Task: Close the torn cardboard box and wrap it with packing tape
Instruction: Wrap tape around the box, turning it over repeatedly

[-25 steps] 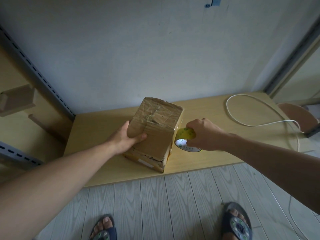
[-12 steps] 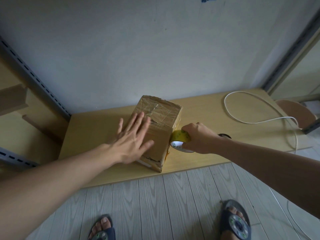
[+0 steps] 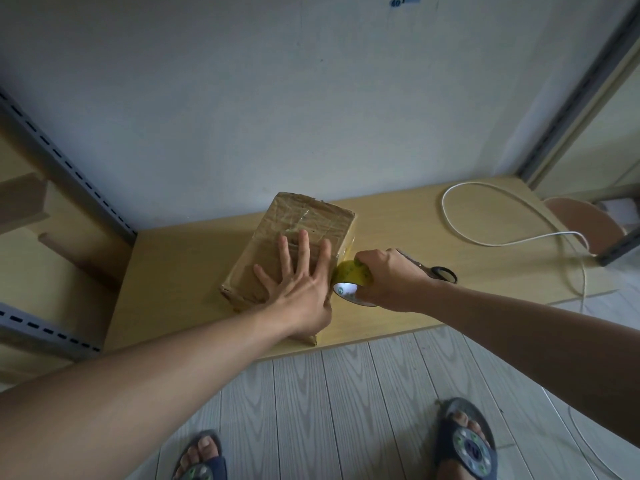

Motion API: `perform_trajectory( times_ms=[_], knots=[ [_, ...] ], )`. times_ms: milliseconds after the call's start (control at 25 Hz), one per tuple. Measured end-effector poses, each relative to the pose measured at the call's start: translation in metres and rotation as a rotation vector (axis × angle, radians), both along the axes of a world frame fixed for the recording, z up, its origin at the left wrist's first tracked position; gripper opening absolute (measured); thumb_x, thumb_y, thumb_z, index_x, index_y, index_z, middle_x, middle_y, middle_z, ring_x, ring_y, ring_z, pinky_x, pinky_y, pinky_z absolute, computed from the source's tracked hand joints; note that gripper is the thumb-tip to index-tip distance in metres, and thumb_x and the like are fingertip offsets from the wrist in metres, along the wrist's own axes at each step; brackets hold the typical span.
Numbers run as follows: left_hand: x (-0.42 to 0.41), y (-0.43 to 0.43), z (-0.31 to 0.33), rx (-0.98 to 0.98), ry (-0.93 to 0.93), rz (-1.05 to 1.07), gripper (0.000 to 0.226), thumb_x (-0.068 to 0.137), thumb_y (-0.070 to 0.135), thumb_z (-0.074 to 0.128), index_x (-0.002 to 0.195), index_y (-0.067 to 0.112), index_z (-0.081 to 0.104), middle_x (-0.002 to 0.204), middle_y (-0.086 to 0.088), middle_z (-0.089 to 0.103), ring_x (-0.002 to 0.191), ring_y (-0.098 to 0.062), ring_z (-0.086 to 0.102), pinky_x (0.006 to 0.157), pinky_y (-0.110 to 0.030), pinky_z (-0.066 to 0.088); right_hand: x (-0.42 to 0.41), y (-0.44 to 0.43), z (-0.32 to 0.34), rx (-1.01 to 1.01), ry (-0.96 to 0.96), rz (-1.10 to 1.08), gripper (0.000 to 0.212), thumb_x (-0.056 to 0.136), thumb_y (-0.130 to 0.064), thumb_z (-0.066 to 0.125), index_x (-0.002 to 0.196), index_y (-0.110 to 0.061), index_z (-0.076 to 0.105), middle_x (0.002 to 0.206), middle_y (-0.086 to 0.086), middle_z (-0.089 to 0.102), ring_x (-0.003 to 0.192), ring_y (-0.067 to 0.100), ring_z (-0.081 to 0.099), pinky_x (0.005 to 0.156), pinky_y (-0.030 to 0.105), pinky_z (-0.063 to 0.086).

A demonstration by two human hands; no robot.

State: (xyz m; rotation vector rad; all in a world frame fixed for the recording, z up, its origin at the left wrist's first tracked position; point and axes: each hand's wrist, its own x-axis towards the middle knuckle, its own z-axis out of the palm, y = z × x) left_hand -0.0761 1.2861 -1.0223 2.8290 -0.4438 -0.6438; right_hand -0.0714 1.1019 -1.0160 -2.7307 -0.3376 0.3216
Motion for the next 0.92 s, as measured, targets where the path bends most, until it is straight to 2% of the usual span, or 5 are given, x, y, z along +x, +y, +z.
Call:
perform_trajectory(
  times_ms=[160,400,640,800,920],
  knots=[
    [0.0,0.001,0.005,-0.044,0.03,0.11,0.119,0.082,0.014,0.066,0.153,0.038,-0.028,0.151,-0.003,-0.051,0.142,-0.038,-0.041,0.11,-0.077,-0.01,-0.011,0.001,-0.016,0.189,0.017,-0.126,0.036,0.081,-0.048,0.073,0.098,-0.025,0.051,0.075,-0.007,0.058,0.064,0.016,0.054,0.048,0.025,0.039],
    [0.014,0.011,0.017,0.081,0.074,0.345,0.129,0.068,0.053,0.079,0.147,0.058,-0.023,0.153,-0.011,-0.048,0.146,-0.048,-0.029,0.105,-0.084,0.009,-0.005,-0.001,-0.016,0.301,0.032,-0.237,0.017,0.076,-0.021,0.072,0.081,-0.021,0.056,0.07,-0.004,0.056,0.064,0.016,0.051,0.049,0.025,0.036],
    [0.029,0.033,0.022,0.125,0.105,0.345,0.134,0.059,0.076,0.076,0.145,0.061,-0.026,0.158,-0.009,-0.041,0.147,-0.058,-0.006,0.11,-0.072,0.028,-0.009,0.003,-0.009,0.269,-0.002,-0.182,0.015,0.075,-0.017,0.07,0.076,-0.021,0.055,0.066,-0.006,0.055,0.058,0.011,0.049,0.044,0.017,0.032],
    [0.037,0.048,0.025,0.007,0.088,0.384,0.137,0.053,0.079,0.076,0.149,0.058,-0.019,0.164,-0.006,-0.027,0.15,-0.052,-0.001,0.116,-0.066,0.025,-0.009,0.007,0.004,0.362,-0.095,-0.176,0.028,0.073,-0.016,0.073,0.067,-0.026,0.047,0.061,-0.008,0.05,0.055,0.011,0.043,0.048,0.016,0.034],
    [0.044,0.061,0.031,-0.307,0.152,0.45,0.14,0.048,0.075,0.08,0.154,0.054,-0.008,0.169,-0.005,-0.004,0.155,-0.035,0.007,0.122,-0.053,0.022,0.001,0.016,0.026,0.414,-0.247,-0.167,0.021,0.073,-0.017,0.072,0.077,-0.025,0.054,0.064,-0.011,0.052,0.057,0.005,0.046,0.048,0.014,0.033]
  ],
)
